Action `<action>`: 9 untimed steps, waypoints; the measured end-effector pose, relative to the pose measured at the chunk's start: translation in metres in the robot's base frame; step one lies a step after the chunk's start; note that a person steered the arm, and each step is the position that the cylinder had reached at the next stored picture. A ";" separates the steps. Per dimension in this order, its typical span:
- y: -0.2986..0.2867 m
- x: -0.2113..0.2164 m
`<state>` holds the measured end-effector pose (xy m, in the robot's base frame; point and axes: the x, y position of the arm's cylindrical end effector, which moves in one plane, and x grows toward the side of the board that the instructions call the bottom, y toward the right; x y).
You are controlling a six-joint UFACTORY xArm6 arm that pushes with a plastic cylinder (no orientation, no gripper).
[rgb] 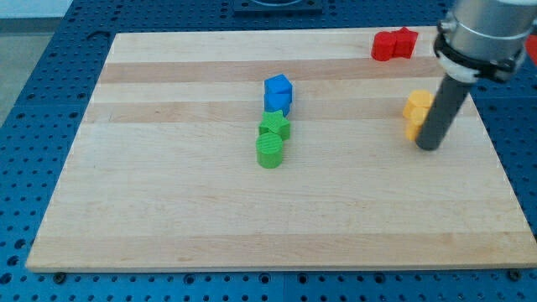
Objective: Move yellow hexagon towards red circle
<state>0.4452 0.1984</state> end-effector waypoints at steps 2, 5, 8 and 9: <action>-0.023 -0.059; 0.034 -0.032; 0.003 -0.072; -0.014 -0.082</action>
<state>0.3634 0.1844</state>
